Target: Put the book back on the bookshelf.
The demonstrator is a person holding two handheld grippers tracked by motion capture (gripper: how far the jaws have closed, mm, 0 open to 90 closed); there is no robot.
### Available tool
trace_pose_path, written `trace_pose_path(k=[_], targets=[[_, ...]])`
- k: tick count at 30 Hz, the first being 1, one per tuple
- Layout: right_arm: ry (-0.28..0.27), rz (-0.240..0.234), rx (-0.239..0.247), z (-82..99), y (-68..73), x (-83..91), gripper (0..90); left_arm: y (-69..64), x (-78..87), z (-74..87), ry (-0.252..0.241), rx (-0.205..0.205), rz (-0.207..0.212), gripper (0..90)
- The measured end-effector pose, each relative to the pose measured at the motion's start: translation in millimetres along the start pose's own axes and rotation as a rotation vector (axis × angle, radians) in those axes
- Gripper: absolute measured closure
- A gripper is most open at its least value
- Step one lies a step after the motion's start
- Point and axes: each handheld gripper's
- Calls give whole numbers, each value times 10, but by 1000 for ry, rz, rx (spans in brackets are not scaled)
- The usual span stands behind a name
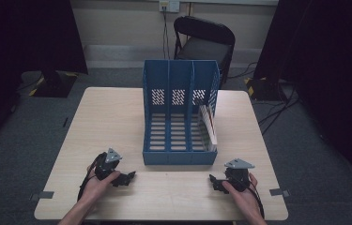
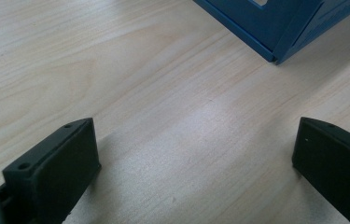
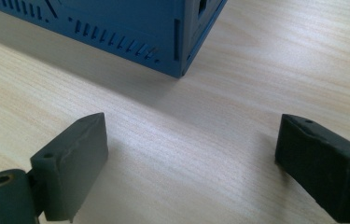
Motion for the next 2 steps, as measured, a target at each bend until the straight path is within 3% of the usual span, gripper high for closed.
trace_pose_path(k=[2], targets=[[0, 1, -1, -1, 2, -2, 86, 0, 0, 0, -1, 0, -1, 0]])
Point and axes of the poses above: each handheld gripper's, and its own axes: x roughly backward along the jaws, z roughly out of its underside, y roughly to its left, and after that the axes turned 13 degrees about -z, right-handed
